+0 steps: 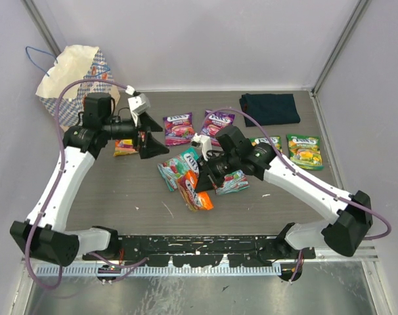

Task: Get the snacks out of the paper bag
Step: Place the snack at the center of the board.

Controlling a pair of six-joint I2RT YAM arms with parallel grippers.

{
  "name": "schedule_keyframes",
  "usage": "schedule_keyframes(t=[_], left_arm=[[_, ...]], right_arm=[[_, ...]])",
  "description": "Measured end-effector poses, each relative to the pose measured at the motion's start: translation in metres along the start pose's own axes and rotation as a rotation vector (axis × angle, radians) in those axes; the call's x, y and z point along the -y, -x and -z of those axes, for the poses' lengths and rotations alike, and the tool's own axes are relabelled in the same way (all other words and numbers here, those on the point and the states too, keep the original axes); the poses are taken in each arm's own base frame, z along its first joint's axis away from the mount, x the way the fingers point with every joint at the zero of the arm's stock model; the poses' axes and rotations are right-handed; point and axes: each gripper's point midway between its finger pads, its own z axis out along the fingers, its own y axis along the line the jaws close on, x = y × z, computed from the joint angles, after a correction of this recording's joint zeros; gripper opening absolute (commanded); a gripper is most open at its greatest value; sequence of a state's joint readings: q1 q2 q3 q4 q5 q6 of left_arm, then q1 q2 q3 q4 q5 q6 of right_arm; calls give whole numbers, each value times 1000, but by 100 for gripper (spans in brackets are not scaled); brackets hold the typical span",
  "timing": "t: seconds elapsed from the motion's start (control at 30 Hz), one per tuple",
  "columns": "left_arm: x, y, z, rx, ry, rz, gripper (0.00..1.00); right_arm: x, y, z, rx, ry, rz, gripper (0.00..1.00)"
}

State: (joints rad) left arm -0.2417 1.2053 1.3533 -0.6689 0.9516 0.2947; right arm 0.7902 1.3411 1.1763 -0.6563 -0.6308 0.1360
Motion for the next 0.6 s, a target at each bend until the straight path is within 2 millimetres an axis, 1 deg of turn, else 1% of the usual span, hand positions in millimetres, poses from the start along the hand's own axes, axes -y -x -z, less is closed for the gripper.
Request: schedule_keyframes(t=[0.07, 0.17, 0.23, 0.37, 0.5, 0.6], left_arm=[[6, -5, -7, 5, -94, 31, 98], [20, -20, -23, 9, -212, 83, 98], [35, -34, -34, -7, -283, 121, 98], [54, -45, -47, -29, -355, 147, 98], [54, -45, -57, -26, -374, 151, 98], [54, -52, -64, -36, -387, 158, 99]], right_arm=[[-8, 1, 8, 18, 15, 19, 1], [-17, 2, 15, 33, 37, 37, 1], [-19, 2, 16, 31, 47, 39, 1], [-21, 0, 16, 22, 60, 35, 1], [-25, 0, 16, 20, 90, 37, 1], [-28, 0, 15, 17, 112, 38, 1]])
